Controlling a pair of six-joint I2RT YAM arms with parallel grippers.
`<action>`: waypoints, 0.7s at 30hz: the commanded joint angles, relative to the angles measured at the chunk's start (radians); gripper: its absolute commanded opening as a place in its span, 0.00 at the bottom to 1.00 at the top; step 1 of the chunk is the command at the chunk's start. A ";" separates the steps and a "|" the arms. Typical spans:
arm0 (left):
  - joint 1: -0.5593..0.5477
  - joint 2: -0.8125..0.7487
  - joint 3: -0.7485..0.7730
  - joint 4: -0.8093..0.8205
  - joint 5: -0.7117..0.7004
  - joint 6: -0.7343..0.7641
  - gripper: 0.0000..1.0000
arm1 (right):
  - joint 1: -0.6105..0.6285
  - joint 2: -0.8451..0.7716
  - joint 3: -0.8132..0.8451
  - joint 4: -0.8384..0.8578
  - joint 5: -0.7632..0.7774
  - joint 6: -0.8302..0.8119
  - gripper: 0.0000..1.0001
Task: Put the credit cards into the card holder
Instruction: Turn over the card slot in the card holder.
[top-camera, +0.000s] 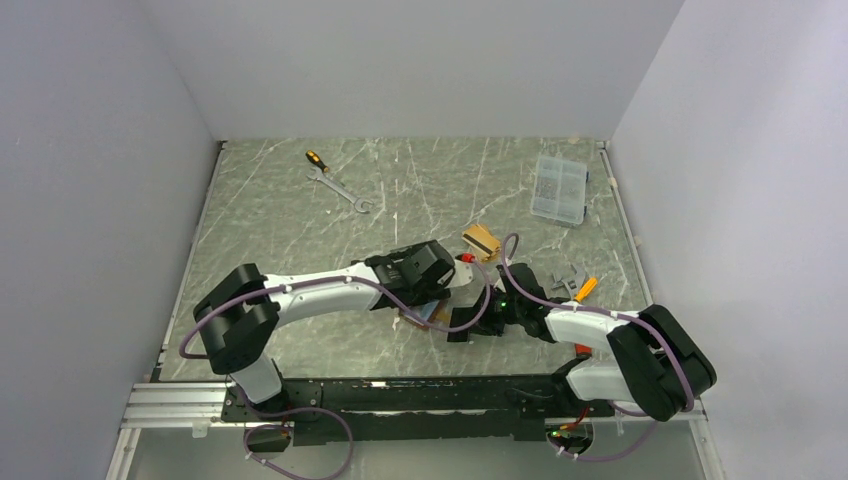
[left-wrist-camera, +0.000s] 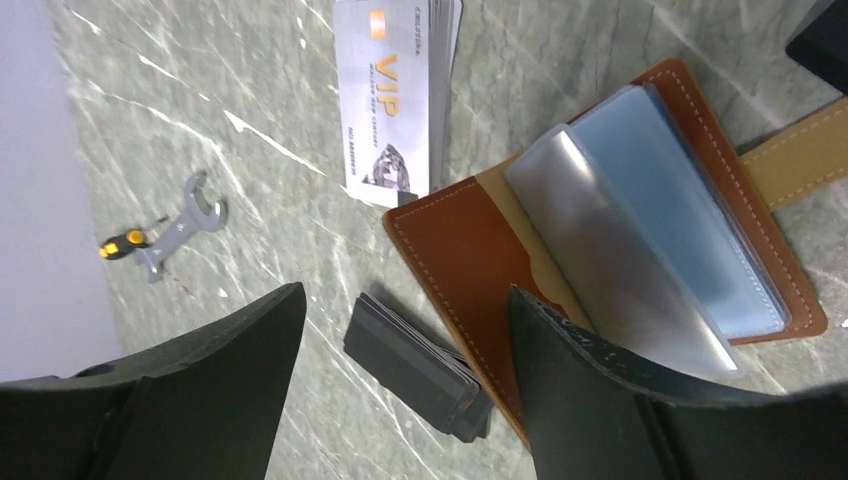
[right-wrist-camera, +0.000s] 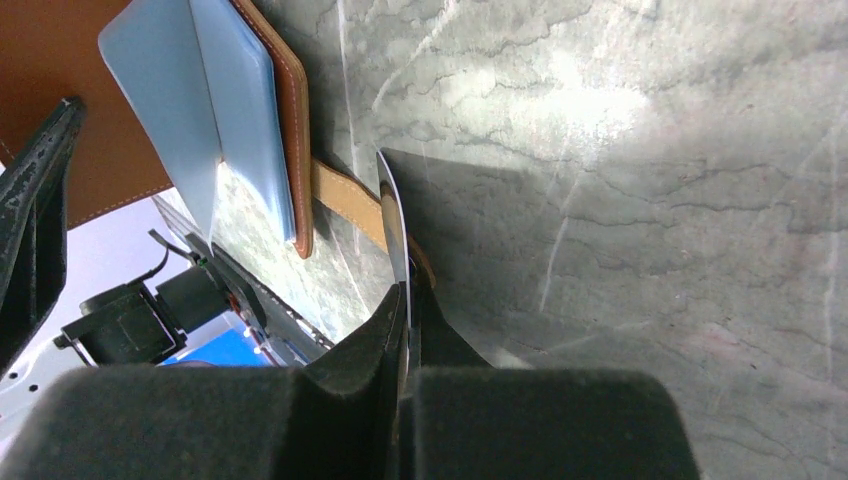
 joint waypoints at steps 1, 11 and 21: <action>0.057 -0.035 0.034 -0.068 0.081 -0.070 0.78 | 0.001 0.045 -0.062 -0.201 0.176 -0.052 0.00; 0.233 -0.035 0.062 -0.173 0.559 -0.156 0.26 | 0.002 -0.103 -0.062 -0.212 0.142 -0.085 0.00; 0.239 -0.046 0.048 -0.199 0.663 -0.207 0.17 | 0.042 -0.252 0.019 -0.265 0.126 -0.134 0.00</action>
